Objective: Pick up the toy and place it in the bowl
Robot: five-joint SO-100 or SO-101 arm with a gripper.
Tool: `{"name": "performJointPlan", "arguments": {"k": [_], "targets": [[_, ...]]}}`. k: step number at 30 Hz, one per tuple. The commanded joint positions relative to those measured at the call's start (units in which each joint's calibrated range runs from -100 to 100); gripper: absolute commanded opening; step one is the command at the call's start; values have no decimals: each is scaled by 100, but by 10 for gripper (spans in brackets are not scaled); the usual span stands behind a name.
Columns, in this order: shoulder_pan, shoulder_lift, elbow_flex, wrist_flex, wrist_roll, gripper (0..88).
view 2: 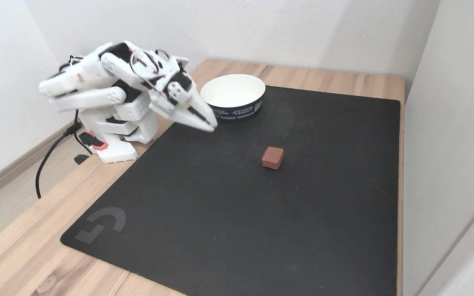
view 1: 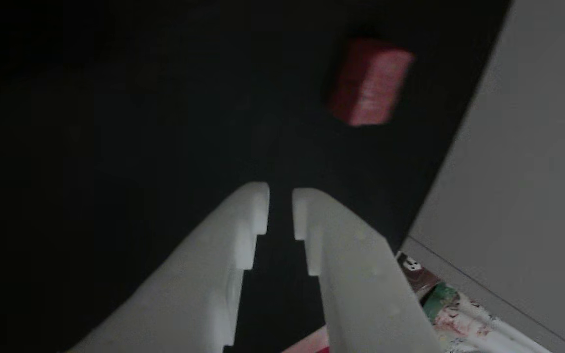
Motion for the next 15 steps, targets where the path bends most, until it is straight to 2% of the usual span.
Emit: {"name": "performJointPlan", "arguments": {"k": [1,4,8,15], "targets": [[45,1393,-1133,-690,-2,22],[45,2869,-2017,-1079,-12,22],[45,4369,-3252,-1062,-22,22],[54,6937,-5883,-139,-638,22]]}}
